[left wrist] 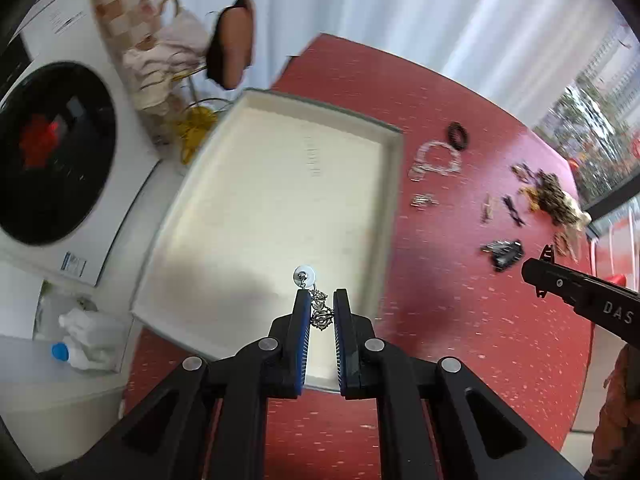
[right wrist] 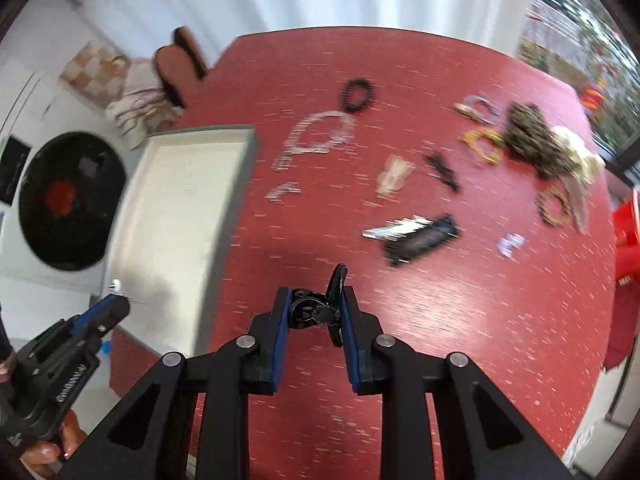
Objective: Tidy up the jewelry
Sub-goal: 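Carry the keychain and claw clip over the white tray with both tools, then open both tools to drop the keychain and claw clip into the tray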
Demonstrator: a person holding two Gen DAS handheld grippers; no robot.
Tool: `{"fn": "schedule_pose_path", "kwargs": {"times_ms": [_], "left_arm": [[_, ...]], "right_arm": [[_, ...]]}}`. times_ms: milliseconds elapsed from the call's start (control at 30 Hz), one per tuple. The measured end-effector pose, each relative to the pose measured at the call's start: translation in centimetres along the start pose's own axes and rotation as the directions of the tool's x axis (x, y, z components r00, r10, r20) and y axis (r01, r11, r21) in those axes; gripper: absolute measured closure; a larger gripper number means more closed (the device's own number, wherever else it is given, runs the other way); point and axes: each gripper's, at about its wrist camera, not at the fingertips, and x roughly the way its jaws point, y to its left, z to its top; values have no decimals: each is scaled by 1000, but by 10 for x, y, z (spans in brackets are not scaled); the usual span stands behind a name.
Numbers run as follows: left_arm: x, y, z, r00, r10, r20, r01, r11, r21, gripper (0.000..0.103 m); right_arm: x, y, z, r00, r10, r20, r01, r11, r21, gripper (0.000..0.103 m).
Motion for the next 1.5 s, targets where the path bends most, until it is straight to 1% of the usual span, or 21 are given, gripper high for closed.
{"fn": "schedule_pose_path", "kwargs": {"times_ms": [167,267,467,633,867,1000,1033,1100,1200,1233,1267,1300,1433,1467,1500], "left_arm": [[11,35,0,999,37,-9,-38,998,-50,90],[22,49,2,998,59,-18,-60,996,-60,90],[48,65,5,995,95,-42,-98,993,-63,90],[70,71,3,988,139,-70,-143,988,-59,90],[91,71,-4,976,190,-110,-195,980,-37,90],[95,66,-5,971,213,-103,-215,977,-6,90],[95,64,-5,971,218,-100,-219,976,4,90],[95,63,-5,969,225,-102,-224,974,14,90],[93,63,-3,969,221,-109,-221,975,11,90],[94,63,-2,970,210,-119,-211,977,6,90],[94,64,-2,971,201,-127,-203,979,-2,90],[93,65,-2,971,199,-129,-202,979,-6,90],[89,62,0,971,212,-113,-213,977,6,89],[87,62,0,971,211,-109,-212,977,5,60],[85,62,0,971,214,-105,-215,977,0,8]], "right_arm": [[16,49,6,998,56,-19,-58,995,-79,77],[30,78,8,995,91,-43,-96,987,-125,77],[66,112,11,985,132,-111,-149,975,-163,77],[95,126,10,977,130,-168,-160,970,-181,77],[134,126,9,967,88,-241,-130,977,-168,77],[148,128,8,962,67,-265,-116,978,-174,77],[147,129,8,965,72,-253,-119,977,-175,77],[148,131,9,965,68,-255,-118,976,-185,76],[147,129,11,959,93,-268,-142,976,-168,69],[146,128,12,958,96,-271,-142,977,-158,60],[144,125,15,958,111,-266,-153,978,-142,56],[140,122,16,957,124,-262,-163,978,-132,55],[120,114,24,958,170,-229,-199,974,-109,46],[116,111,26,959,178,-219,-205,973,-104,44],[110,108,29,961,182,-207,-206,974,-97,44]]}}
